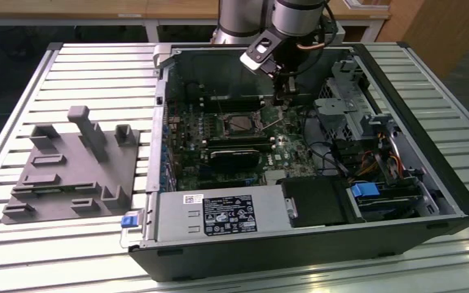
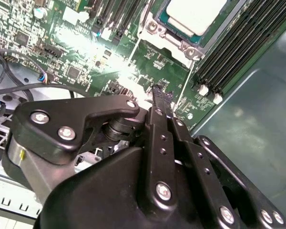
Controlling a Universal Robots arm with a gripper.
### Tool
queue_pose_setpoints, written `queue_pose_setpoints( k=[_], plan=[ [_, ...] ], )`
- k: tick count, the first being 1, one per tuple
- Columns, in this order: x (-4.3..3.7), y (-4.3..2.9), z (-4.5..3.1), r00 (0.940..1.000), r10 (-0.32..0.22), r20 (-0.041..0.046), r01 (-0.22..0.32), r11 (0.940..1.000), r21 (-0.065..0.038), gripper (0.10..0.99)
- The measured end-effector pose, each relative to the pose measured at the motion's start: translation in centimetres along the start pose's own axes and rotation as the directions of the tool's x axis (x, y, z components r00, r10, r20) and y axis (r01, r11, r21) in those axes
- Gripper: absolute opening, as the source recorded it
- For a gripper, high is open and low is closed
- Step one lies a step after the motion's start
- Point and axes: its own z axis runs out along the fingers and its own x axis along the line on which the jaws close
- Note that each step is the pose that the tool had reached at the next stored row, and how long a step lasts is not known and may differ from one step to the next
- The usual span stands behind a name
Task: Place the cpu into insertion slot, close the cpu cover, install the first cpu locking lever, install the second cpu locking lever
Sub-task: 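Close the cpu cover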
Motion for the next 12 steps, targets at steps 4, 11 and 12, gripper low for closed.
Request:
queue_pose_setpoints(
  k=[4,11,12],
  plan=[
    [0.06,0.32,0.20,1.0000,-0.001,0.0000,0.001,1.0000,0.000,0.110],
    [0.25,1.33,0.51,1.0000,-0.003,0.0000,0.003,1.0000,0.000,0.110],
    [0.28,1.44,0.55,1.0000,-0.003,0.0000,0.003,1.0000,0.000,0.110]
  ],
)
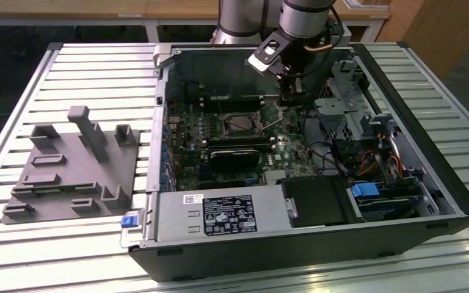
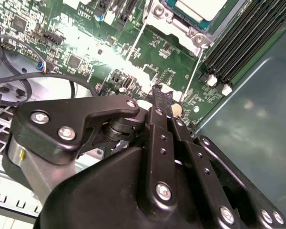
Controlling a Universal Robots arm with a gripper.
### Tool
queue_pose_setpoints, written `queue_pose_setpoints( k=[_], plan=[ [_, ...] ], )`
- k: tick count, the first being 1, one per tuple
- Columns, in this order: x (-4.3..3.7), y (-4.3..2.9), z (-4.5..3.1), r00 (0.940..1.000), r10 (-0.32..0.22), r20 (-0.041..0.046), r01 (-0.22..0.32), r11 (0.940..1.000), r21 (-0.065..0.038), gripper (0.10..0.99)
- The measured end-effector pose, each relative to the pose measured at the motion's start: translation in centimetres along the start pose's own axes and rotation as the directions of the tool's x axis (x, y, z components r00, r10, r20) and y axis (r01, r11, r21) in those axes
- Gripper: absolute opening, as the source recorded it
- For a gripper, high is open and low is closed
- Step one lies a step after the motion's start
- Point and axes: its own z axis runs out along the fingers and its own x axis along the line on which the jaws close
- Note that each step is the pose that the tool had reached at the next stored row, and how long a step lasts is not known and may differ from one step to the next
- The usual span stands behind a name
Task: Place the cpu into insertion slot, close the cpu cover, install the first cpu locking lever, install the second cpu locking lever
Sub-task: 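Close the cpu cover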
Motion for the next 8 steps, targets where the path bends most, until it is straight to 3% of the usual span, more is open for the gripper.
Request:
queue_pose_setpoints(
  k=[8],
  plan=[
    [0.07,0.71,0.23,1.0000,0.000,0.0000,0.000,1.0000,0.000,0.110]
  ],
)
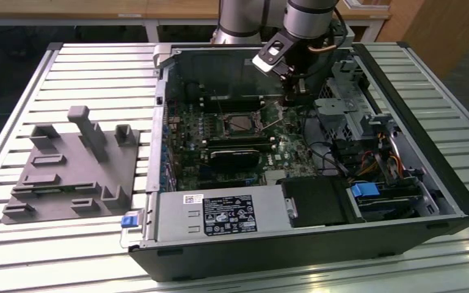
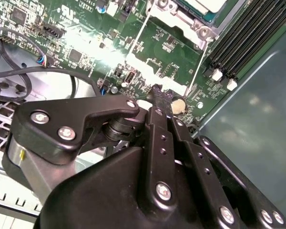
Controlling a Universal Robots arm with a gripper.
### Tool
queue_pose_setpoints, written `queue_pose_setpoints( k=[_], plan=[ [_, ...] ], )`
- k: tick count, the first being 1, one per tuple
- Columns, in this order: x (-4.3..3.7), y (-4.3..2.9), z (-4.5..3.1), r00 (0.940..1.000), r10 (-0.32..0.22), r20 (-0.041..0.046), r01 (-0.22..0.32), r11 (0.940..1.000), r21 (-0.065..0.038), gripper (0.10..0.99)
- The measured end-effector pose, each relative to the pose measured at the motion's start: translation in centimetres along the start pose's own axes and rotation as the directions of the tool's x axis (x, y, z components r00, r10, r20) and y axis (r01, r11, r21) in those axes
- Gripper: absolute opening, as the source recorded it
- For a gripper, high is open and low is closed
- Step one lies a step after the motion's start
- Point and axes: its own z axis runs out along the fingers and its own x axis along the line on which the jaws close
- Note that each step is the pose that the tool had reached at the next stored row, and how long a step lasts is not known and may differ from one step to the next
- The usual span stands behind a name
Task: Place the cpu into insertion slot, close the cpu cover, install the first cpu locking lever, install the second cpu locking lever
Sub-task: 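Close the cpu cover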
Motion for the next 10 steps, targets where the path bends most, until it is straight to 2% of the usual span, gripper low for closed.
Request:
queue_pose_setpoints(
  k=[10],
  plan=[
    [0.23,0.77,0.52,1.0000,0.000,0.0006,0.000,1.0000,0.001,0.110]
  ],
)
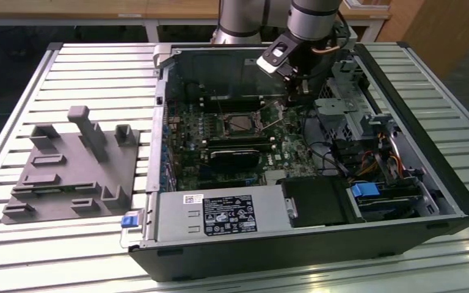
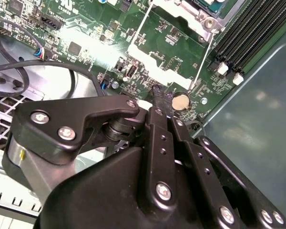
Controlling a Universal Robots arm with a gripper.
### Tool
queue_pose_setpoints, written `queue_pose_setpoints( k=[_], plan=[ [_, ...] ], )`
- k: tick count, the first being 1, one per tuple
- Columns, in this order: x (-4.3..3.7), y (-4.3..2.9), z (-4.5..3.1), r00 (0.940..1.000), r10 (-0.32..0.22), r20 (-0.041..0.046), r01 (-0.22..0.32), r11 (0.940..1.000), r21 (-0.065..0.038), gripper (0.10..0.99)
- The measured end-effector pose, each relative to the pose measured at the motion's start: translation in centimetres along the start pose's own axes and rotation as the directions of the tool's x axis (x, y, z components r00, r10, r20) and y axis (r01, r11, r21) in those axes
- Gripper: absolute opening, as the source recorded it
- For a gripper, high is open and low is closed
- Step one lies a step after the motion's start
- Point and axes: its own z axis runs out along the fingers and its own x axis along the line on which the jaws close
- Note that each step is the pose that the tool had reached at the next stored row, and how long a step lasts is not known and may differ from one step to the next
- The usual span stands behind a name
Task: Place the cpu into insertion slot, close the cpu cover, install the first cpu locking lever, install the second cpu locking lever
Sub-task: 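Close the cpu cover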
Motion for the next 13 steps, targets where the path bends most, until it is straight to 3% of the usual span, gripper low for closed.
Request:
queue_pose_setpoints(
  k=[9,13],
  plan=[
    [0.11,0.16,0.91,1.0000,0.000,0.0000,0.000,1.0000,0.002,0.110],
    [0.11,0.01,0.95,1.0000,0.000,0.0001,0.000,1.0000,0.002,0.110]
  ],
)
